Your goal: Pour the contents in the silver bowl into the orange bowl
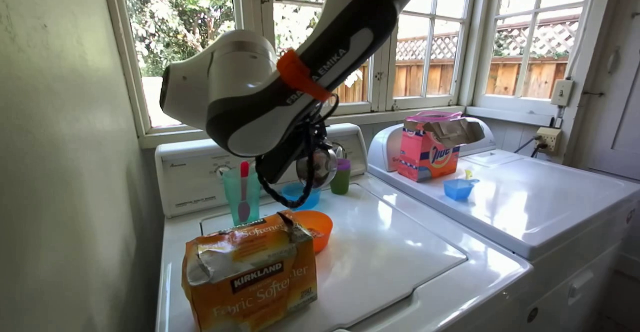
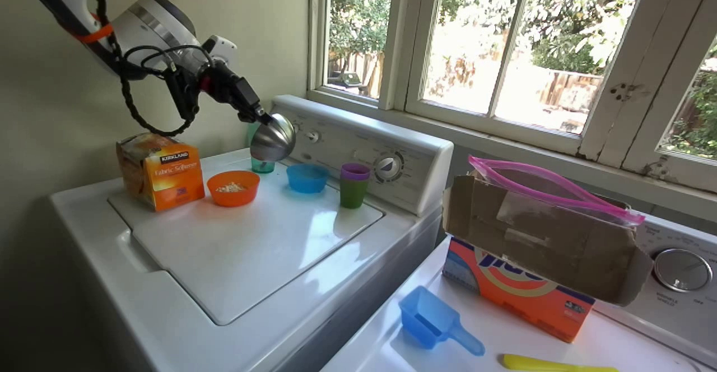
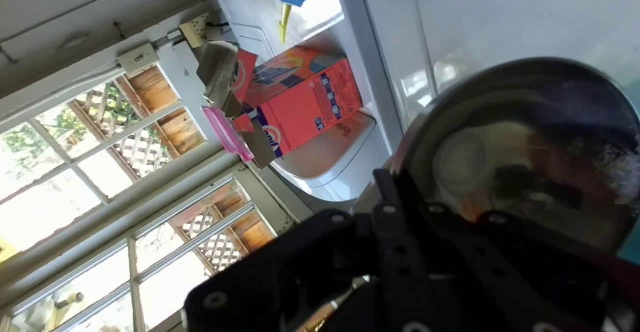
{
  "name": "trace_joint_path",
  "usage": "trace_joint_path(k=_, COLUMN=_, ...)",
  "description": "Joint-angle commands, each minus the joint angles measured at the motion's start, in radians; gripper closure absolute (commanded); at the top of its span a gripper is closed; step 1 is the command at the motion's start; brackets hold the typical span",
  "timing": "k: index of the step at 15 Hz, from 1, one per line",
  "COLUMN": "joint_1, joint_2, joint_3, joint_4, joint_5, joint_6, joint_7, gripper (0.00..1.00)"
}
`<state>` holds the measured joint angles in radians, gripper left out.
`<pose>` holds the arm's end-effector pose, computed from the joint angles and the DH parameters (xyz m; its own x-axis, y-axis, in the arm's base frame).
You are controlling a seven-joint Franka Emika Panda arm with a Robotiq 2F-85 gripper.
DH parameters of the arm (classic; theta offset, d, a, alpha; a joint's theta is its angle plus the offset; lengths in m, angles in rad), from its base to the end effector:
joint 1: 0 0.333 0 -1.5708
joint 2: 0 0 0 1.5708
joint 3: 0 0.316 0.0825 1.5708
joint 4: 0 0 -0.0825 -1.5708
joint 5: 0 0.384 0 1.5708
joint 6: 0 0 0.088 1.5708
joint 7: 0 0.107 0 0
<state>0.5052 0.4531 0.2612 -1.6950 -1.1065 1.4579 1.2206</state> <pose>0.5248 0.3355 0.3521 0.8814 0.1148 0.4583 -0.3418 -0.5146 0.7864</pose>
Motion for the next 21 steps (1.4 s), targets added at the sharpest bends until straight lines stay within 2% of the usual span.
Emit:
trace_joint_path(k=1, joint_1=-0.061, joint_2=-0.176, joint_3=0.029, joint_4=-0.237, joint_5=0.006, joint_6=0.198, joint_7=0.163, gripper=0.99)
trace_joint_path(k=3, joint_1=-0.085, joint_2=-0.242, joint_3=0.032, joint_4=-0.332, joint_5=-0.012, joint_6=0.317, joint_7=0.225, gripper=0.99)
trace_joint_path(k=4, joint_1=-0.055, joint_2=-0.130, joint_3=0.025, joint_4=-0.180, joint_5=-0.004, joint_6=0.196, joint_7=0.145, gripper=0.99)
trace_joint_path(k=5, joint_1=-0.062, joint_2=-0.149, joint_3=0.027, joint_4=-0.205, joint_5=-0.004, joint_6=0.212, joint_7=0.151, gripper=0.97)
trace_joint_path(k=10, joint_1=-0.065, joint_2=-0.136, joint_3=0.028, joint_4=-0.184, joint_5=0.000, joint_6=0.223, joint_7=0.126, gripper=0.99)
trace_joint_path(k=15, joint_1=-0.129, joint_2=-0.201, joint_3=0.019, joint_4=-0.224, joint_5=0.113, joint_6=0.290, joint_7=0.085, gripper=0.99)
trace_joint_path(k=21, joint_1=-0.224, joint_2=-0.315, joint_3=-0.010, joint_4=-0.359, joint_5=0.288, joint_6=0.510, joint_7=0.114, gripper=0.99)
